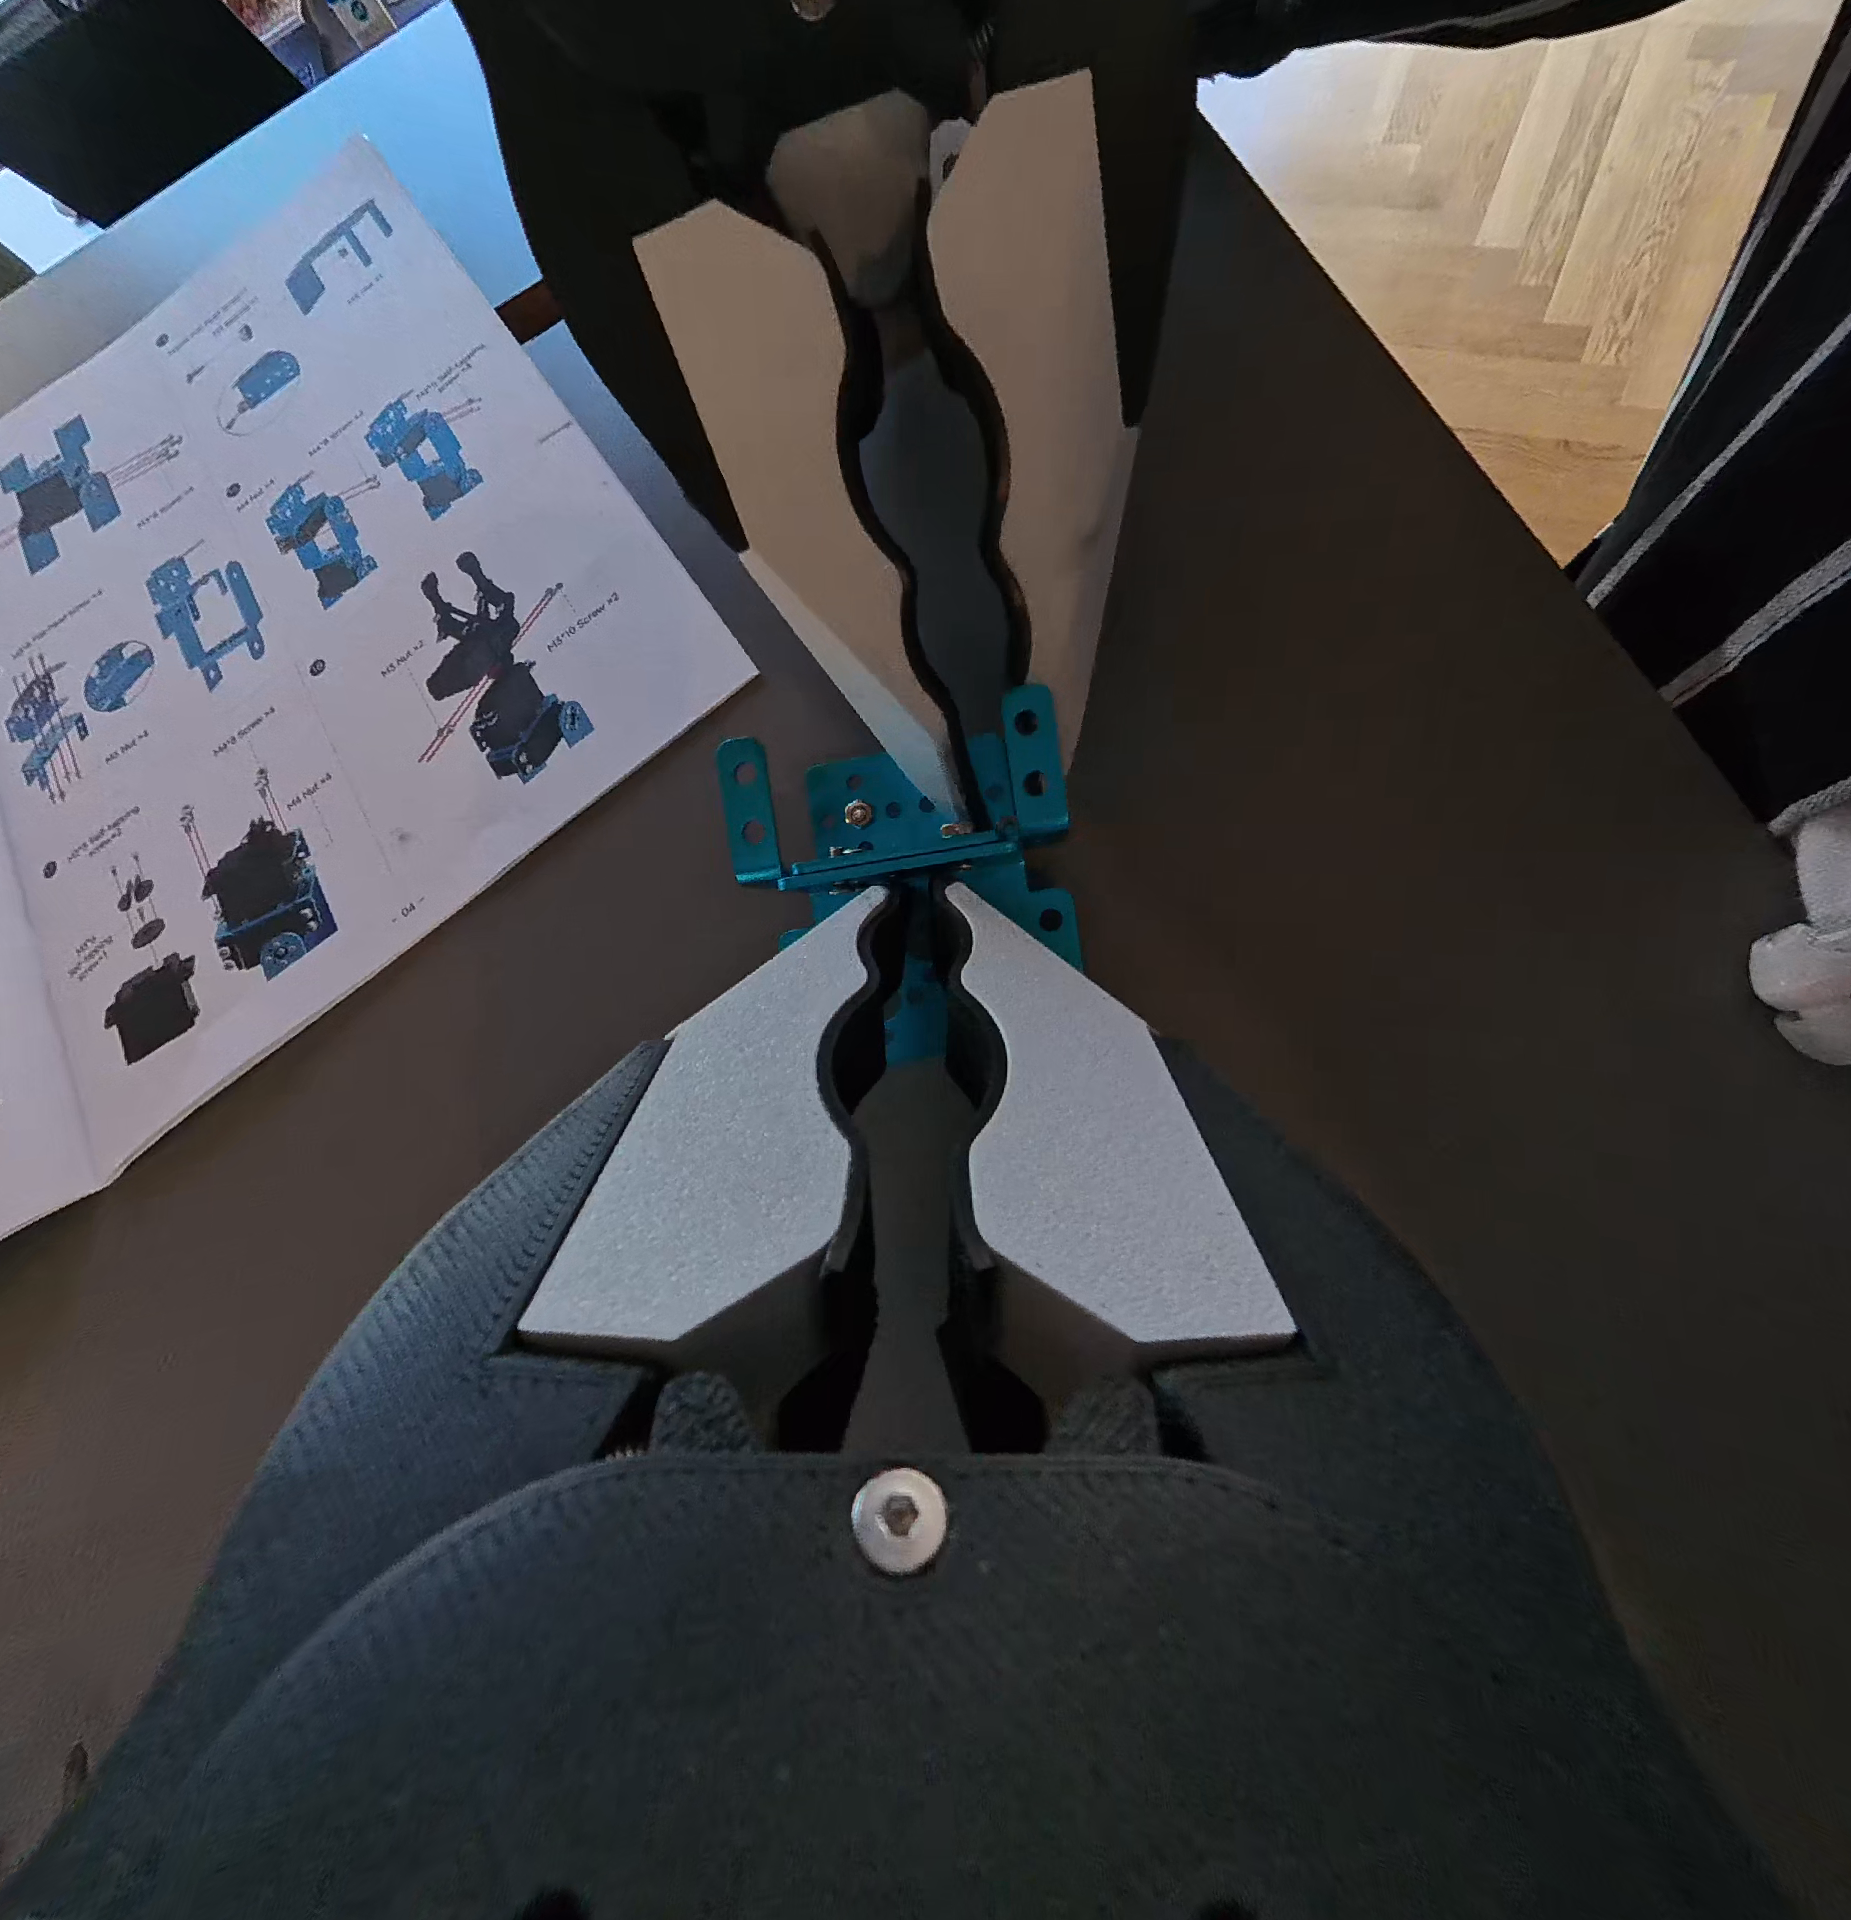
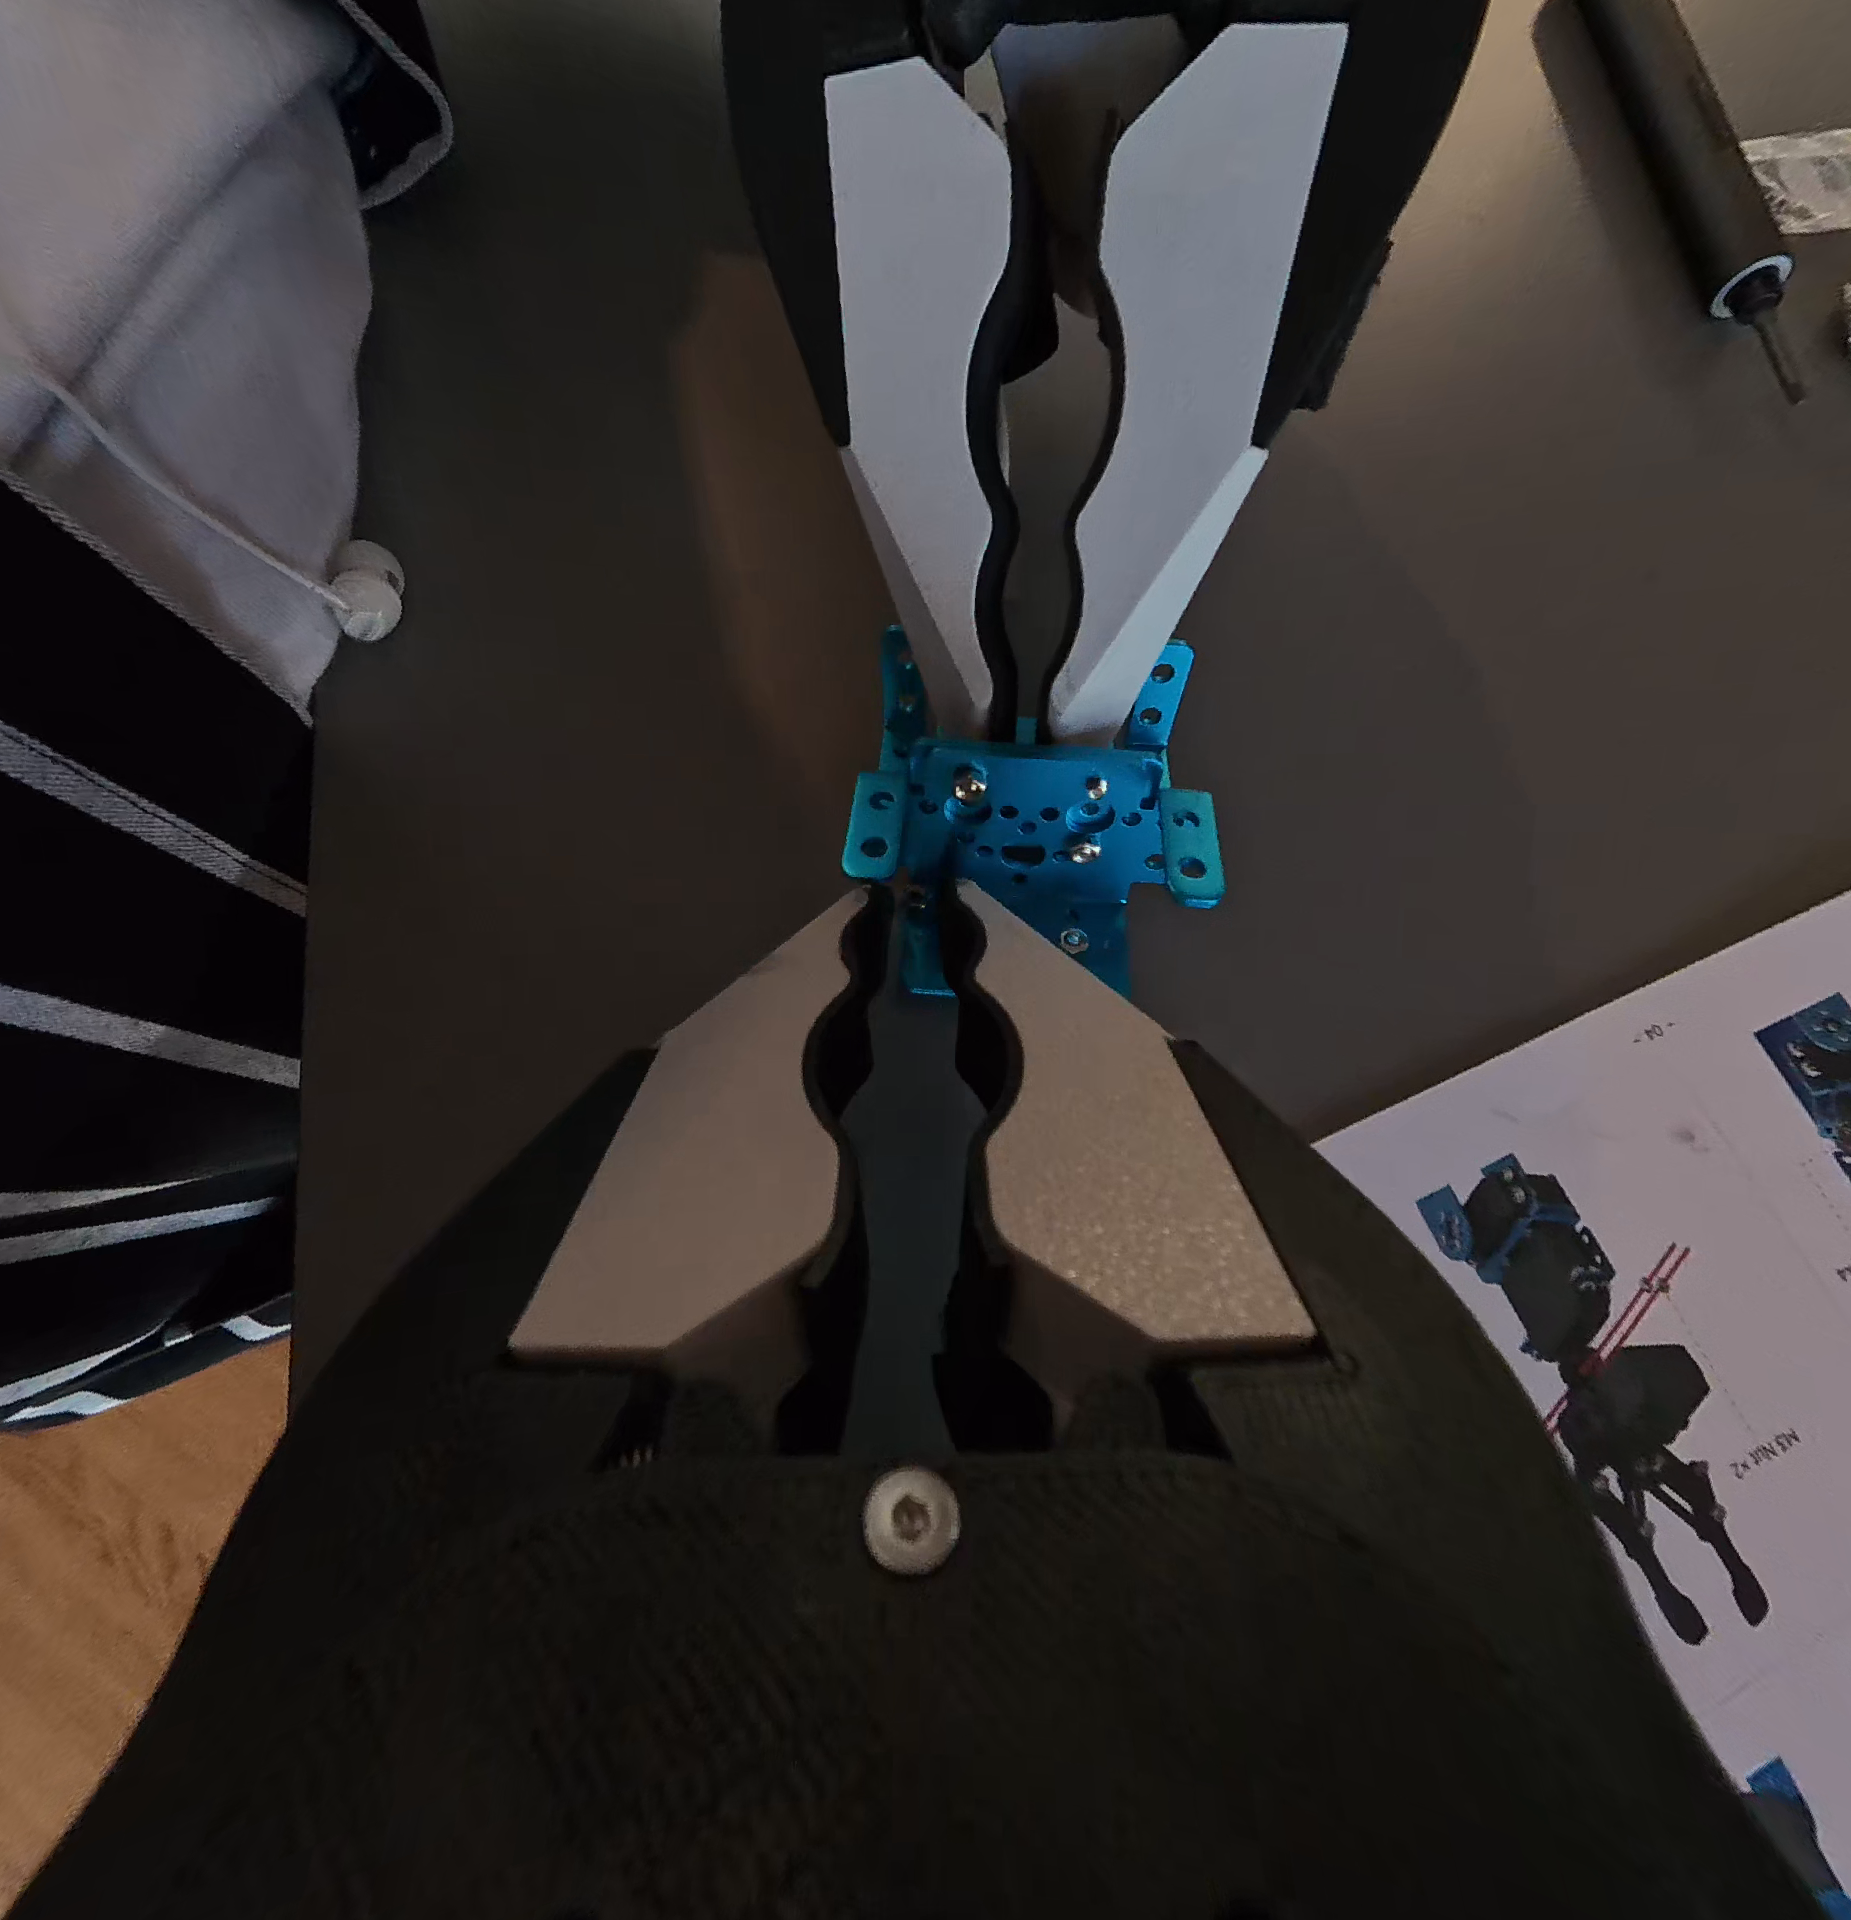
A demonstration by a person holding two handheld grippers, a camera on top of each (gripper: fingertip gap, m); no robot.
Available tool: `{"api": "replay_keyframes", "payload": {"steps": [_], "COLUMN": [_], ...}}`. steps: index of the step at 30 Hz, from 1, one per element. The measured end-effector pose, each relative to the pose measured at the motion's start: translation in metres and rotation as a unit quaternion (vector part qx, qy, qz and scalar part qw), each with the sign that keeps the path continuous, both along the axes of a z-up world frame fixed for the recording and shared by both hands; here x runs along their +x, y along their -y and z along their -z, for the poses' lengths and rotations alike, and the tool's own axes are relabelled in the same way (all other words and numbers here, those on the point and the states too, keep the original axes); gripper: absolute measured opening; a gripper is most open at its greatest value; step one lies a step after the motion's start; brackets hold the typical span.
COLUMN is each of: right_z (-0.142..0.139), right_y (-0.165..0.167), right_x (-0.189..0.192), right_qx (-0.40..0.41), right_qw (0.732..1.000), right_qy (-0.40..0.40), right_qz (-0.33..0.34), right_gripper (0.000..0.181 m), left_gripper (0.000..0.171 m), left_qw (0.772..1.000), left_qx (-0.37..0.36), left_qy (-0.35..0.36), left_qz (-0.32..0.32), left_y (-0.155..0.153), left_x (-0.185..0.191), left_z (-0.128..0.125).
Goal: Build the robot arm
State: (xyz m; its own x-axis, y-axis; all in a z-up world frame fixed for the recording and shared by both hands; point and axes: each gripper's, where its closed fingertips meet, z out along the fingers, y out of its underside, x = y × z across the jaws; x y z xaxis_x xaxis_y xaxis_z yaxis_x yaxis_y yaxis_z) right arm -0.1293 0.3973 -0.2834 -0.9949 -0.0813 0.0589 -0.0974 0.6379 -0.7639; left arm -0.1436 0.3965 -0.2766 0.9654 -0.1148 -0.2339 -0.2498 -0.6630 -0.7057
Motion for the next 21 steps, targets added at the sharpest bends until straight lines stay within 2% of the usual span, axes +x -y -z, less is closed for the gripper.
{"api": "replay_keyframes", "payload": {"steps": [13, 21], "right_z": [-0.005, -0.034], "right_y": [-0.004, 0.000], "right_x": [-0.005, -0.026], "right_qx": [-0.001, -0.093], "right_qw": [1.000, 0.992], "right_qy": [-0.023, -0.056], "right_qz": [0.015, 0.067], "right_gripper": [0.005, 0.005], "left_gripper": [0.002, 0.005], "left_qw": [1.000, 1.000], "left_qx": [-0.001, -0.001], "left_qy": [-0.001, -0.003], "left_qz": [0.000, -0.002], "left_y": [0.000, 0.000], "left_x": [0.000, -0.002], "left_z": [0.000, 0.000]}}
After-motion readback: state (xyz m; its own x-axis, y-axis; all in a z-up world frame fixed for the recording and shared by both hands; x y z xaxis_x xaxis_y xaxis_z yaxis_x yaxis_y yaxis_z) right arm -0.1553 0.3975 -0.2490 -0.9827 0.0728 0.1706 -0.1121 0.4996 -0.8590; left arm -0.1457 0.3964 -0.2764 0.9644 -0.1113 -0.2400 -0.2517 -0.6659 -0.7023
